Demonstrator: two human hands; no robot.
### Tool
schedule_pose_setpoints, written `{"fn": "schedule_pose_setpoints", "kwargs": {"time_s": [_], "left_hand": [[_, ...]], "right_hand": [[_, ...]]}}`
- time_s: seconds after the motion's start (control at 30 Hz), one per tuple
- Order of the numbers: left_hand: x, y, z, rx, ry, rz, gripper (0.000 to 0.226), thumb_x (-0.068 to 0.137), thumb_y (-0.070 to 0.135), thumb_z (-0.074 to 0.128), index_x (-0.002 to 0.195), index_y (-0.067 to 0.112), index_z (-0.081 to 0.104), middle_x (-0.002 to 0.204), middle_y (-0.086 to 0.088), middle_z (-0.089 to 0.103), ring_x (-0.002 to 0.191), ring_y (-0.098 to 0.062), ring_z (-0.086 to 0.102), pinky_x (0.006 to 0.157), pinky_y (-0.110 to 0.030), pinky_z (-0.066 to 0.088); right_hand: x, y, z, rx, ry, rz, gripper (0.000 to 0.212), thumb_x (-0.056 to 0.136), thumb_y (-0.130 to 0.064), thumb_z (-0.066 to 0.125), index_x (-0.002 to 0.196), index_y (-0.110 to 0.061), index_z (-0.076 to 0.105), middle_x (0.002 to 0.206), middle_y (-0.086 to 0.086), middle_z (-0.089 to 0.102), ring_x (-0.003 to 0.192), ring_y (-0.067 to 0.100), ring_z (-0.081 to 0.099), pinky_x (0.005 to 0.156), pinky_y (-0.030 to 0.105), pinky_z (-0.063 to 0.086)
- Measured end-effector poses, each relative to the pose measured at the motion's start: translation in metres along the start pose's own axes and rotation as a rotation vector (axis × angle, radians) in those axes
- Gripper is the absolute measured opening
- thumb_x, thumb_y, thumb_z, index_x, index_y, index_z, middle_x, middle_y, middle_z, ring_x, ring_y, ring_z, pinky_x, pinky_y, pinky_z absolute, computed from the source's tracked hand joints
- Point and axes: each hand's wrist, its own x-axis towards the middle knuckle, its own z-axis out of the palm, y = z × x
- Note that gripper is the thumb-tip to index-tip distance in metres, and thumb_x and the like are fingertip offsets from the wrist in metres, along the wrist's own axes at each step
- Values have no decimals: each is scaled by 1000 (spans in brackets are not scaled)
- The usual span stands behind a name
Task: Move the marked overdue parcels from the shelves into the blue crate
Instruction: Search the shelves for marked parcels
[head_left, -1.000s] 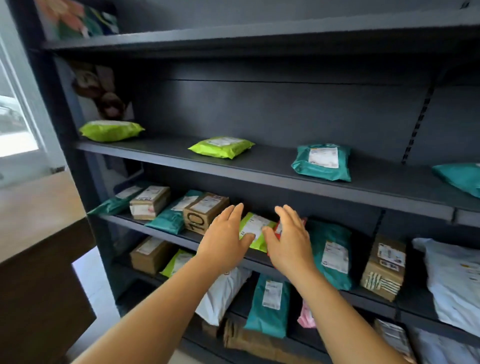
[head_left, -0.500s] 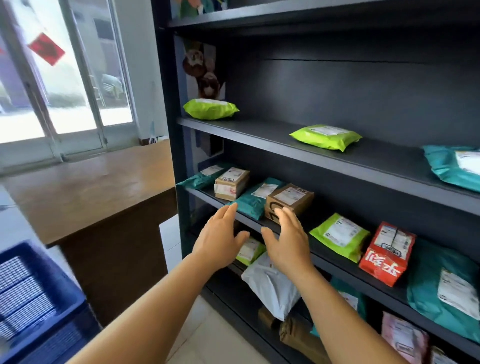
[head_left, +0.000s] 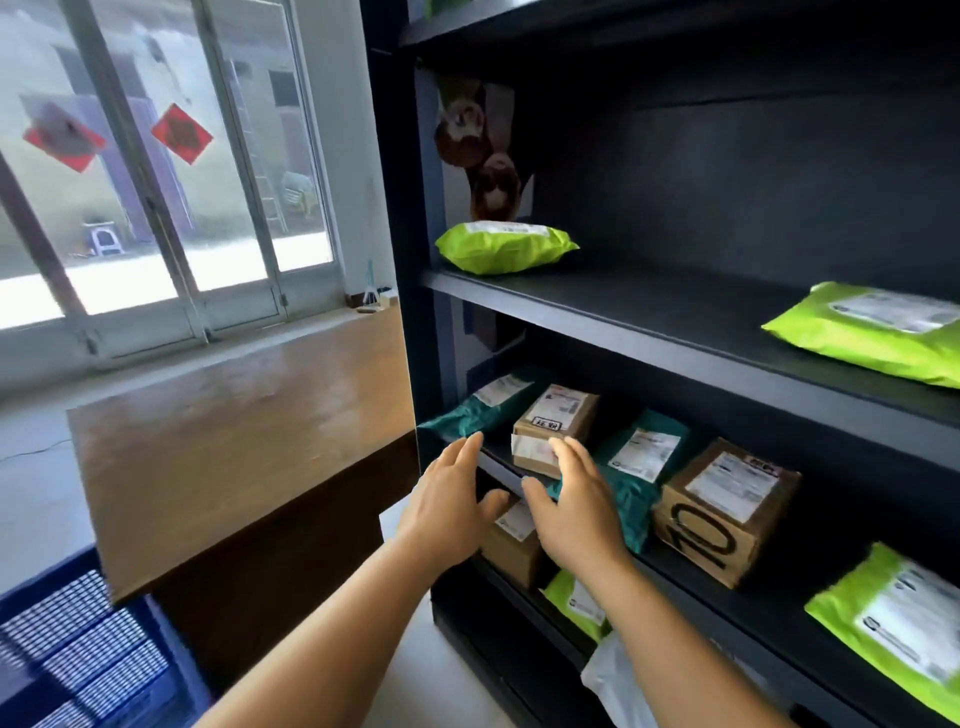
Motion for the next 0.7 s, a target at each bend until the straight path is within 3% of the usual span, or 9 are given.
{"fn": "schedule_pose_setpoints", "kwargs": {"time_s": [0.27, 0.47, 0.7], "left_hand": [[72, -48, 5, 27, -14, -74, 77, 90, 40, 58, 151, 24, 14, 156, 4, 24, 126, -22, 47, 104, -39, 42], [118, -81, 26, 2, -53, -71, 75, 92, 38, 55, 152, 21, 14, 156, 2, 25, 140, -20, 30, 110, -35, 34], [180, -130, 49, -30, -121, -43, 72, 92, 37, 55, 152, 23, 16, 155, 2, 26, 140, -21, 29, 110, -35, 33]], "right_hand": [[76, -4, 46, 66, -52, 33, 56, 94, -36, 48, 146, -24, 31, 156, -5, 25, 143, 15, 24, 114, 39, 29], [106, 6, 72, 83, -66, 101, 58, 95, -35, 48, 148, -26, 28, 156, -6, 25, 143, 13, 24, 113, 41, 30], [152, 9, 116, 42, -84, 164, 56, 96, -28, 47, 149, -22, 27, 157, -4, 23, 143, 14, 26, 113, 29, 26]]}}
